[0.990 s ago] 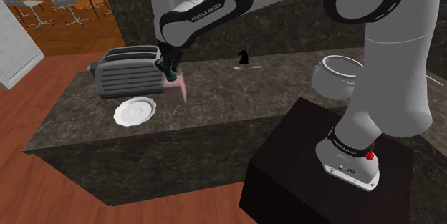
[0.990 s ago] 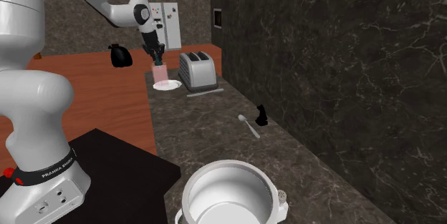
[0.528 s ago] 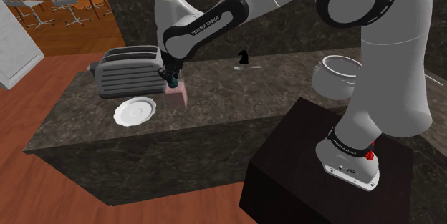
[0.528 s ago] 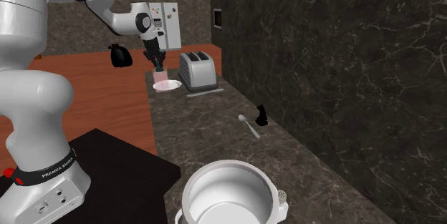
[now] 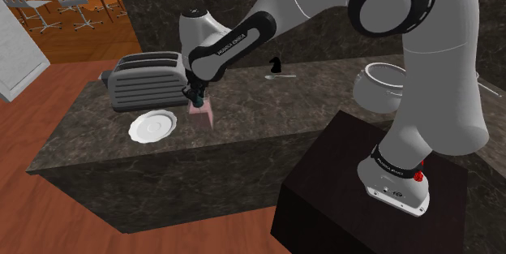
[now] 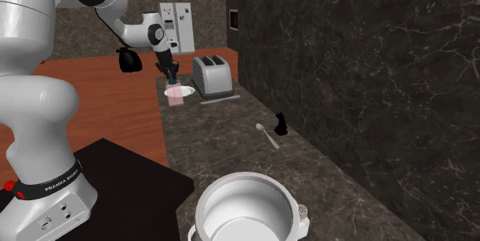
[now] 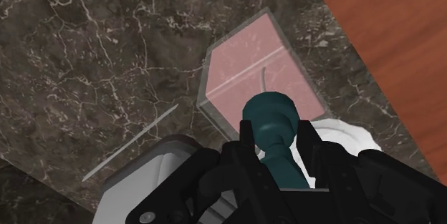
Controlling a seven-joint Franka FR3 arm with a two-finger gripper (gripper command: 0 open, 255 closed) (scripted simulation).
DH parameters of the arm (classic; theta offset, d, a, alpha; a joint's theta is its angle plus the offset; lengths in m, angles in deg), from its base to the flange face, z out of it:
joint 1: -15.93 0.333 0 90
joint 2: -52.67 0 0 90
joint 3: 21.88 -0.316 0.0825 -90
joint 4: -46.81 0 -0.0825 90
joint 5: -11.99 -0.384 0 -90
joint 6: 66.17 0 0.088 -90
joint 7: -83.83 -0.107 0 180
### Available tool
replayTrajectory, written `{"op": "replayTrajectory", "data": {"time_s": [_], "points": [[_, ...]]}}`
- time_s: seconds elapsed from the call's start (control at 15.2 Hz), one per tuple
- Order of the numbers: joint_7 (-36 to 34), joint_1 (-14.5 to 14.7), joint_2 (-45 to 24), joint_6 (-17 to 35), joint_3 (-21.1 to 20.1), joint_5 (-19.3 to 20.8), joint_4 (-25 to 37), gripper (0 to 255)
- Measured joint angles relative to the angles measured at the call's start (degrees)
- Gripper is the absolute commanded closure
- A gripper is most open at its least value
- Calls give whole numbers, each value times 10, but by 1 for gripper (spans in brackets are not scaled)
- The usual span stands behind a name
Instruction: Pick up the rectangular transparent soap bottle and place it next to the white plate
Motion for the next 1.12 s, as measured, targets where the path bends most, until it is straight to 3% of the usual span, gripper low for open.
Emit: {"op": "replayTrajectory", "data": {"time_s": [0.66,0.73,1.12], "points": [[-3,1,-21,25,-1,-1,-4,255],[-3,1,-21,25,-1,-1,-4,0],[-3,1,-21,25,-1,-1,-4,0]]}}
